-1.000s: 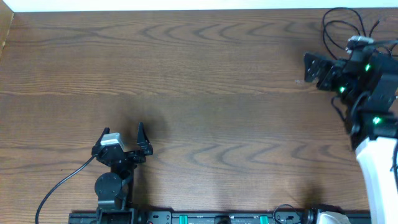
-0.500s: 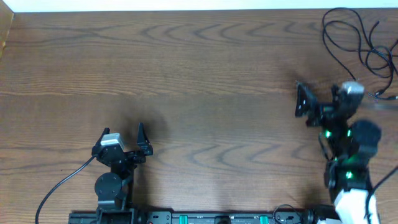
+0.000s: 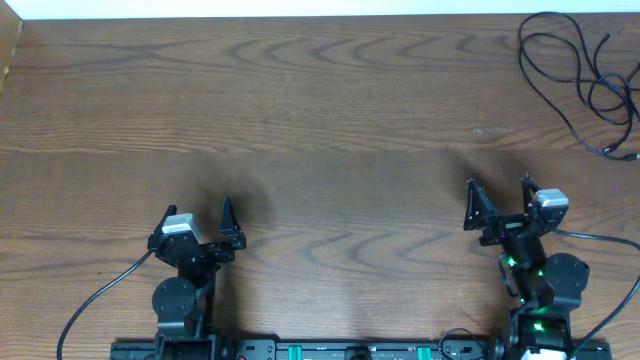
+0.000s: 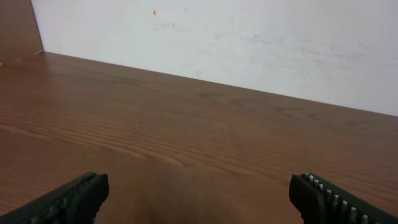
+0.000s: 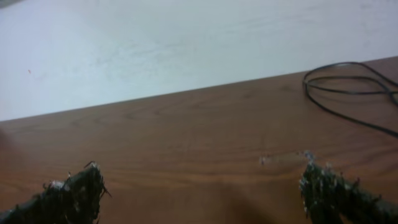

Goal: Untangle cables

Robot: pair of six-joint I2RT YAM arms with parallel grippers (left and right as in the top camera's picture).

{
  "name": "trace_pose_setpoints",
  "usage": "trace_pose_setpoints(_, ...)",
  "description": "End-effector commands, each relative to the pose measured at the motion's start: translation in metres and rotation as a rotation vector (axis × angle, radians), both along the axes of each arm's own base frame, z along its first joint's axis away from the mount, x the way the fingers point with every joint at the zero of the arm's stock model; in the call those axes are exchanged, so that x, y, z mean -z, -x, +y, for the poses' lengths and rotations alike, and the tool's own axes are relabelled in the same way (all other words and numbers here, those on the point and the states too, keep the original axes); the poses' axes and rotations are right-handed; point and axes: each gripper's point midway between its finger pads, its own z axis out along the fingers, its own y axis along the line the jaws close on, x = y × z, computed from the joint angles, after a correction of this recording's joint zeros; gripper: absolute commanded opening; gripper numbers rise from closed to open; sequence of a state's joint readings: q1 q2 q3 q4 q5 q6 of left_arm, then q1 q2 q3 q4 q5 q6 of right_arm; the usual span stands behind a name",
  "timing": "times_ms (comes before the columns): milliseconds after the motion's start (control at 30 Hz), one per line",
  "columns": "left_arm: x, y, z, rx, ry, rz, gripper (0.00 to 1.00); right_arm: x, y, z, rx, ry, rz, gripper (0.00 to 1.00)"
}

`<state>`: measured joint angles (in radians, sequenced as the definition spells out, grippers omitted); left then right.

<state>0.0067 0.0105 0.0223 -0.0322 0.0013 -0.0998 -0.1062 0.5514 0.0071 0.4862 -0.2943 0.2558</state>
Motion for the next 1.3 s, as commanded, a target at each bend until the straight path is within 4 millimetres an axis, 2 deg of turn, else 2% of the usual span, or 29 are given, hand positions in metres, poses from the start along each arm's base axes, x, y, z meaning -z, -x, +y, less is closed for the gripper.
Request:
trace_pose_setpoints(0,0.018,0.001,0.003,-0.013,-0.014,0.054,0.98,0.000,0.003,0.001,-0.001,0.002,0.001,0.99)
trace_pose_setpoints(133,0.018,0.001,0.003,-0.013,-0.014,0.054,0.98,0.012,0.007,0.002,-0.001,-0.003,0.052,0.99)
trace_pose_setpoints(467,0.018,0.001,0.003,-0.013,-0.014,0.054,0.98,0.062,0.029,0.001,0.011,0.020,0.260,0.99)
trace_pose_setpoints(1067,0.018,0.001,0.003,-0.013,-0.014,0.054,0.98,0.000,0.034,0.001,0.001,0.315,-0.062,0.99)
trace_pose_setpoints(1267,0.018,0.001,0.003,-0.013,-0.014,0.054,0.98,0.001,0.034,0.001,0.001,0.317,-0.060,0.99)
